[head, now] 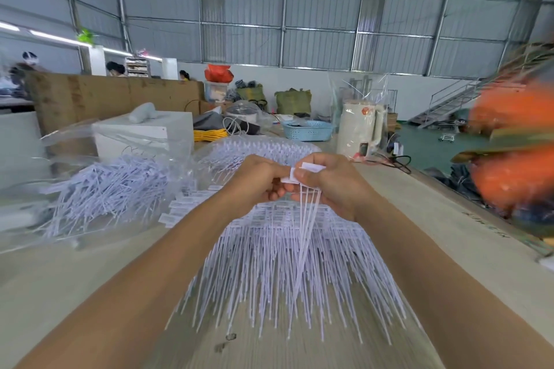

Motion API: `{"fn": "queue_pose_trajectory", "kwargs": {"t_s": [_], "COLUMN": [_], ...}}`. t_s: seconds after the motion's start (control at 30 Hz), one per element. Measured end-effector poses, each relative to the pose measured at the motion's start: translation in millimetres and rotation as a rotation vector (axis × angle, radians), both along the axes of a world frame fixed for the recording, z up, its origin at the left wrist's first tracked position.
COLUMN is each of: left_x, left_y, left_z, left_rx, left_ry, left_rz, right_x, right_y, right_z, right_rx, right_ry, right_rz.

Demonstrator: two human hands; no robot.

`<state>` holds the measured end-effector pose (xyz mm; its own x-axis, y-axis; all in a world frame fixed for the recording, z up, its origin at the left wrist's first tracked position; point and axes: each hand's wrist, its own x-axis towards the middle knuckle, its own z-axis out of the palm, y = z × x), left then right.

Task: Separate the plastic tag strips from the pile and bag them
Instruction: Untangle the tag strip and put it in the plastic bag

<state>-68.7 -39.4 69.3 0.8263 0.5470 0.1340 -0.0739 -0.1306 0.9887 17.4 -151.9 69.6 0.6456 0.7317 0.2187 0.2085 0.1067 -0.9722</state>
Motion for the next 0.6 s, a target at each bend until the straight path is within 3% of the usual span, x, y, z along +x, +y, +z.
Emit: {"fn": "queue_pose_trajectory", "kwargs": {"t_s": [0.27,0.4,0.47,0.6], "left_x": [9.7,12.0,8.8,4.2], "left_y": [1.8,5.1,4.5,-2.1], "left_z": [-14.2,-29.0,-35.4,-48.0], "left_rx": [-0.007,0.093,0.127,-0.078], "left_ry": [-0.061,0.084,0.195,0.208], "left_rz": [0.003,0.089,-0.007,-0.25], "right_x": [8.6,16.0,18.6,21.5], "right_y": [10.1,19.4,24.9,37.2], "right_z": [-15.3,-22.1,-23.3,-25.7], "right_rx": [0.125,0.136,0.177,0.279], "right_ry": [0.132,0.129,0.151,0.277], "right_rz": [-0.079,-0.184,-0.199,-0.158]}}
